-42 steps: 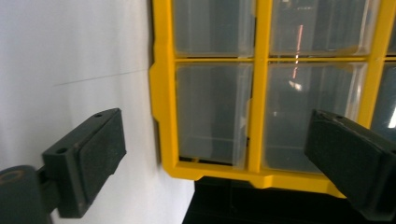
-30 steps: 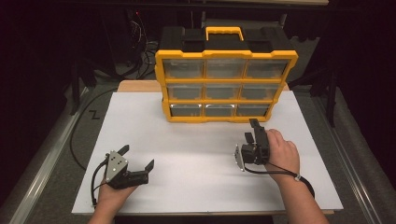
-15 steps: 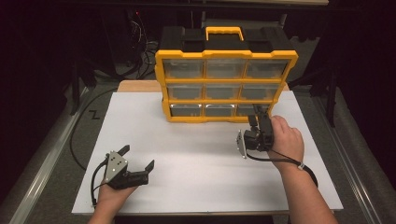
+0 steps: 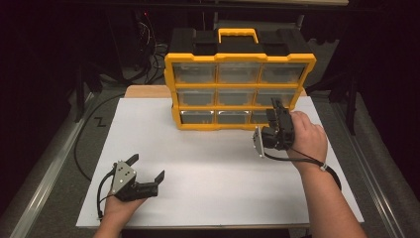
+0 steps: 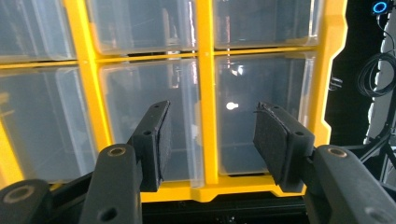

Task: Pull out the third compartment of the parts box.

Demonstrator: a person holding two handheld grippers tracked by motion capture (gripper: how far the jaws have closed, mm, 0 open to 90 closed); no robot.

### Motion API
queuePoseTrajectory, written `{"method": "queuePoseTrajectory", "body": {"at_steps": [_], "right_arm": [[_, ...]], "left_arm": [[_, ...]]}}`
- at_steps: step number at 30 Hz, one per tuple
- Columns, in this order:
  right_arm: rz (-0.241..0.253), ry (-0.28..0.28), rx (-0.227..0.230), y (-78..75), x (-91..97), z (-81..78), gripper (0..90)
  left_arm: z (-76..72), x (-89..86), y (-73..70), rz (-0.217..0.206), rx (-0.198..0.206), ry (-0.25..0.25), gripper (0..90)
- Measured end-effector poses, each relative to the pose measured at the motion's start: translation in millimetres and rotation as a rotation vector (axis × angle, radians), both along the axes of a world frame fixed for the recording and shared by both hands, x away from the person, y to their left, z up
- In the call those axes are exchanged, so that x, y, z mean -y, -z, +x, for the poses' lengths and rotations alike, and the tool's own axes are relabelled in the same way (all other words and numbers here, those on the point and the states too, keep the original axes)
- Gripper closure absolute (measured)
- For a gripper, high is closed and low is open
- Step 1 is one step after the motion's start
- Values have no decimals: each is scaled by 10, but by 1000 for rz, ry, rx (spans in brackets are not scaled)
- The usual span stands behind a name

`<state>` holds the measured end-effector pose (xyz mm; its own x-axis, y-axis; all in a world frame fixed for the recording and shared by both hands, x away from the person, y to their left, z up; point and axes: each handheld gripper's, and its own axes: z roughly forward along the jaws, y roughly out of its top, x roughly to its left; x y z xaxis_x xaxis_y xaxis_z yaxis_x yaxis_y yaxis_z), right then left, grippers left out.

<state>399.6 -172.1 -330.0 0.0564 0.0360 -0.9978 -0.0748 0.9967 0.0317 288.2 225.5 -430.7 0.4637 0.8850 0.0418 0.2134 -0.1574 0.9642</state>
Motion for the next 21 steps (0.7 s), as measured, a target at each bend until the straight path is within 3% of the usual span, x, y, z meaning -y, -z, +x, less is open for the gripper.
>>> {"method": "queuePoseTrajectory", "body": {"at_steps": [1,3,7,9,10,21], "right_arm": [[36,14,-10,5,3,0,501],[-7,8,5,-60,0,13,504],[20,10,7,-120,-7,29,542],[-1,3,24,-183,-14,38,554],[25,12,15,-193,-14,39,565],[7,14,51,-423,2,187,628]], "left_arm": [[1,-1,0,0,0,1,6],[-1,-4,-3,1,2,1,6],[-1,-6,-4,0,1,2,6],[-2,-4,-3,3,-2,7,6],[-6,-3,-3,3,-1,8,6],[-6,-14,-1,0,-8,6,6]]}}
